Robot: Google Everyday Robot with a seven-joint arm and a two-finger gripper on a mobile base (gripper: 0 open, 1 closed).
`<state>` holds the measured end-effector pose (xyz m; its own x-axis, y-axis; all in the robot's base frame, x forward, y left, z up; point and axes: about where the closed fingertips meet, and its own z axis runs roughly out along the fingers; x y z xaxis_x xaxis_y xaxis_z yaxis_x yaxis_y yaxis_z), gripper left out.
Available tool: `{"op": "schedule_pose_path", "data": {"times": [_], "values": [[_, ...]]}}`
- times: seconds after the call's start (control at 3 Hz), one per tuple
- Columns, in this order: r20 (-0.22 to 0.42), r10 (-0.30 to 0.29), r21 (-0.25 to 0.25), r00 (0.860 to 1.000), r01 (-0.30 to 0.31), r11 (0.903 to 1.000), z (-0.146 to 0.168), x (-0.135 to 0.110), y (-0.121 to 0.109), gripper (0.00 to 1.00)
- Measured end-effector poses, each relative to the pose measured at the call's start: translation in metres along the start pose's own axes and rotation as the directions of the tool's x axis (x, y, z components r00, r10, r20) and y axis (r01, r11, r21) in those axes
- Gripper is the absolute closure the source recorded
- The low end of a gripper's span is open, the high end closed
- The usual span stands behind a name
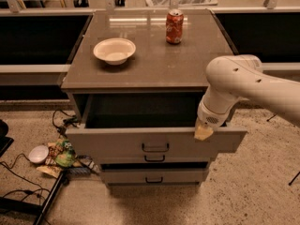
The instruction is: Open top drawer
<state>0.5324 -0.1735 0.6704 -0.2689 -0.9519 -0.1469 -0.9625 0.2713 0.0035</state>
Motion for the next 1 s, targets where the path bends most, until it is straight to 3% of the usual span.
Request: {"op": "schedule_pose_path", "data": {"times": [0.33, 0.67, 1.0], "values": [[0.0, 0.0, 0.0, 1.0, 0.0, 1.0, -0.0025, -0.0004, 0.0, 0.96], [-0.001, 0.0, -0.001, 1.0, 0.0, 1.0, -0.0019, -0.0003, 0.0004, 0.0], [-0.001, 0.0, -0.001, 1.0, 0.0, 1.0, -0.0018, -0.0003, 0.0004, 0.0]]}}
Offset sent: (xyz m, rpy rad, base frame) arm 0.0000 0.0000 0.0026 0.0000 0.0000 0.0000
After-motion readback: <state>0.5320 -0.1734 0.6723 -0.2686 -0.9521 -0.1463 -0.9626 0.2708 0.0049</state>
